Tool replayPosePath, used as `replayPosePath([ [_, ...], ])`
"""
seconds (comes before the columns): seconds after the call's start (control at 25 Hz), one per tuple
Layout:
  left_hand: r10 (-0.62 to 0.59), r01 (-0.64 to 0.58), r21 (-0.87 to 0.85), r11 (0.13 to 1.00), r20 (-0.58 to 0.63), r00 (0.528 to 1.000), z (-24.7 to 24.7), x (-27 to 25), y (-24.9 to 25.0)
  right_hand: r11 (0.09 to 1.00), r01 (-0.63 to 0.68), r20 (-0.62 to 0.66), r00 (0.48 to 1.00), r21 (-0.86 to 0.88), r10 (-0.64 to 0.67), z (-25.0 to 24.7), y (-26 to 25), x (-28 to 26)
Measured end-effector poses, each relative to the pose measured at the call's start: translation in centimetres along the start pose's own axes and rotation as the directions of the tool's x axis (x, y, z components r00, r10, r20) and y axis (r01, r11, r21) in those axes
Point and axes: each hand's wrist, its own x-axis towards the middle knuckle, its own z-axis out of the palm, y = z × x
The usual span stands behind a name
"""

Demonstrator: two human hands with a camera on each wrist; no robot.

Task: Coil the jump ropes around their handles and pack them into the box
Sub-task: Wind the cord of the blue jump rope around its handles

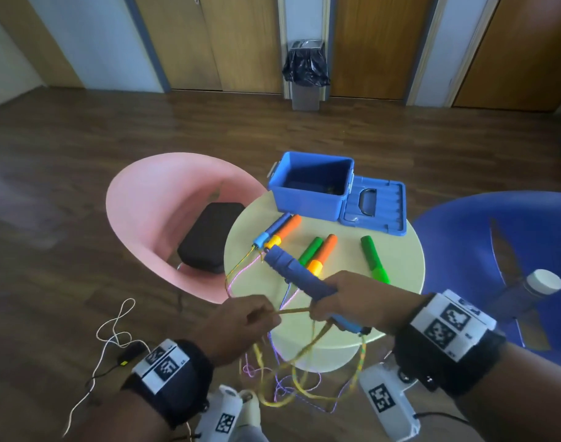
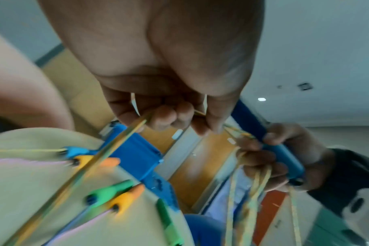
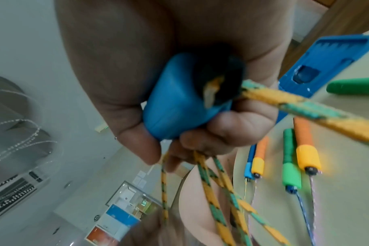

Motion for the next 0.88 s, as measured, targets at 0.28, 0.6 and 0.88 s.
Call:
replayPosePath([
  [0.28,-0.557,0.546,-0.114,0.830,-0.134,0.820,0.7,-7.1,-12.3,0.659,0.177,-0.234,0.972,0.731,-0.001,-5.0,2.5,-1.0],
  [0.6,-0.444,0.400,-0.194,0.896,-0.359,0.821,-3.1,-6.8,-9.3,0.490,0.233,-0.233,0.971,0.840,-0.062,-3.4,0.2,1.4],
  [0.88,0.018,0.002,0.090,0.996,-0.218,0.976,-5.5,-1.4,0.6,0.871,0.225,0.096,0.951,0.437,-0.294,4.3,-5.6,5.6],
])
